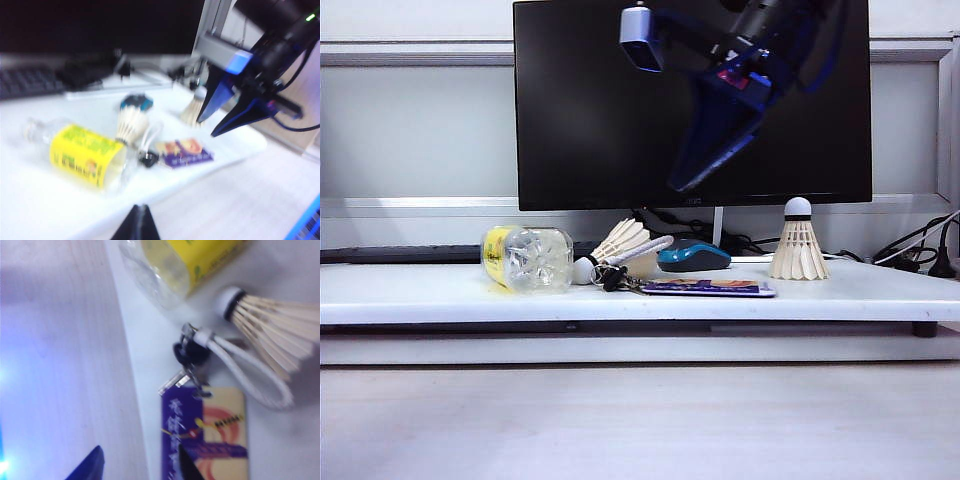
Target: Stack the badminton balls on the table vertically.
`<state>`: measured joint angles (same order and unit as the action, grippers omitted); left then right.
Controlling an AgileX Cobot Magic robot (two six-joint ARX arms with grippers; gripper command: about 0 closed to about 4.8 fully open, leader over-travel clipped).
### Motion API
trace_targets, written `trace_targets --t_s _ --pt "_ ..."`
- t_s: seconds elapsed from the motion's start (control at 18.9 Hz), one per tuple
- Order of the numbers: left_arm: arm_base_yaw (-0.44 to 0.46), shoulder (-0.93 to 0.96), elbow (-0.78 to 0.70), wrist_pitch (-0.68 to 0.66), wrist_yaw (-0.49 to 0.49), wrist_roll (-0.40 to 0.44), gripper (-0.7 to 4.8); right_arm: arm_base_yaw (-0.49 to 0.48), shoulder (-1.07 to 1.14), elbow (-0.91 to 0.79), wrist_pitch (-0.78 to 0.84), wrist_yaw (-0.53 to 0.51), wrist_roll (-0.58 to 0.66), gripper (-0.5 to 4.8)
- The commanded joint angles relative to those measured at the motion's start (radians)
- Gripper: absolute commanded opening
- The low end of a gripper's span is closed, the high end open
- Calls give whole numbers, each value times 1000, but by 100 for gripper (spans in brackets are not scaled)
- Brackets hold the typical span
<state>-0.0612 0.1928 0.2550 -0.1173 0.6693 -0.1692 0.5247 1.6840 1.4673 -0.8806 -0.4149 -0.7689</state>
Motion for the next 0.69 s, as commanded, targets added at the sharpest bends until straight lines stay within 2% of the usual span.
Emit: trace_targets --t_s 0.05,0.26,0.37,0.42,0.69 --pt "0 123 59 -2 1 28 -6 21 14 56 -32 -5 -18 188" --pt "-42 339 173 -11 8 35 -5 44 106 217 -91 -8 -49 187" --pt "-77 408 219 -36 17 54 -6 44 147 270 -124 -6 -98 148" --pt "-106 445 250 -61 16 79 -6 44 173 292 -125 -3 -127 145" --pt "-219 512 312 -132 -27 163 -6 44 218 302 -78 37 -399 147"
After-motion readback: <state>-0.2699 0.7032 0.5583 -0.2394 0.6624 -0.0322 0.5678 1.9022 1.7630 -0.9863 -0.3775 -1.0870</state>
